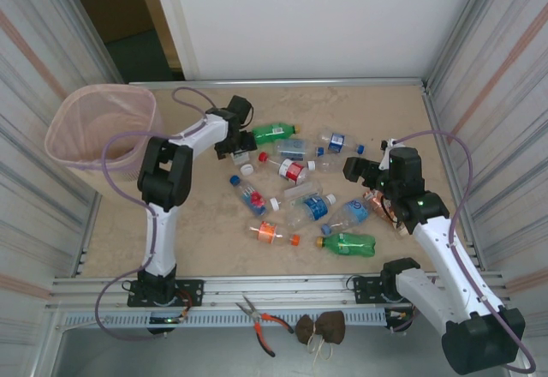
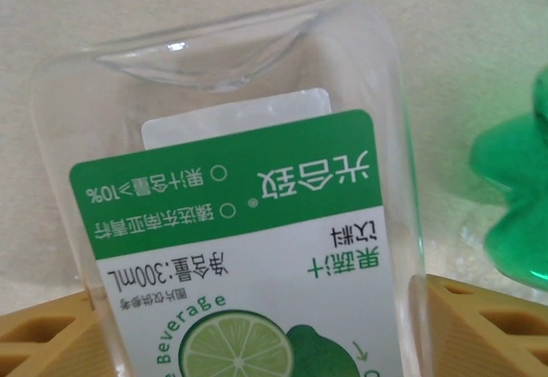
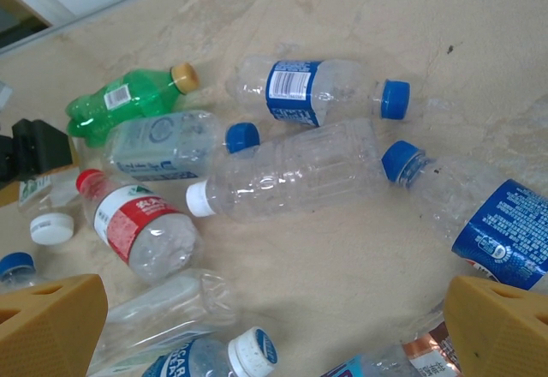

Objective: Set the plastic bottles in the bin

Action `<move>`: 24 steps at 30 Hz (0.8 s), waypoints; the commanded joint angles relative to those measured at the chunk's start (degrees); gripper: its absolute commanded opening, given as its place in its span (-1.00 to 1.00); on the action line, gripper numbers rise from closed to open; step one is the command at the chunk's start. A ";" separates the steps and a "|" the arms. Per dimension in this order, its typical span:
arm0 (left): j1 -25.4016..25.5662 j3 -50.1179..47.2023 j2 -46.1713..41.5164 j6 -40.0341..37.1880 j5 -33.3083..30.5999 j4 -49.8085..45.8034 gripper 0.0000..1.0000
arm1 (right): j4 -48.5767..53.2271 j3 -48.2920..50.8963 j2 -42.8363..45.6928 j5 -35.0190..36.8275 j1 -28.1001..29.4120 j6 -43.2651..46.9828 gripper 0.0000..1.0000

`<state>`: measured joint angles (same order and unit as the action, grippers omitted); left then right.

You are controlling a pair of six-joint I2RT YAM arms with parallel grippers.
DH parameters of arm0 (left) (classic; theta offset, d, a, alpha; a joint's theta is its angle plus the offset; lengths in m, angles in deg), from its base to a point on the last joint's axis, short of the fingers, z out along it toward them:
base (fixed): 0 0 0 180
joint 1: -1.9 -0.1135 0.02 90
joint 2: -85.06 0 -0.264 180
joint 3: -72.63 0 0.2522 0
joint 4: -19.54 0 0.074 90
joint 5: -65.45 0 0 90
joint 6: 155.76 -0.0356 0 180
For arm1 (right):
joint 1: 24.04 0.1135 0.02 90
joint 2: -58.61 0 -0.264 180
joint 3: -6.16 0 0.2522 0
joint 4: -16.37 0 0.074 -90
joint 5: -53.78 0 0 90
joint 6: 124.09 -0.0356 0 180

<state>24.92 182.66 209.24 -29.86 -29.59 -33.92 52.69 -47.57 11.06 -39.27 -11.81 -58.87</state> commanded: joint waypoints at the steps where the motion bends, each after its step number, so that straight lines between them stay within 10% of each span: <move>1: -0.65 0.91 -1.13 -1.24 -0.05 -1.60 0.55 | -0.24 -0.97 -0.08 -0.25 -0.45 1.58 0.99; 24: -1.14 2.61 0.32 -2.20 0.38 -2.66 0.49 | 0.02 -0.64 0.51 -0.27 -0.72 1.59 0.99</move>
<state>24.07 183.79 209.27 -31.11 -29.46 -34.88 52.67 -47.57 11.06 -39.27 -12.09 -58.87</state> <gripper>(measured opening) 0.749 0.994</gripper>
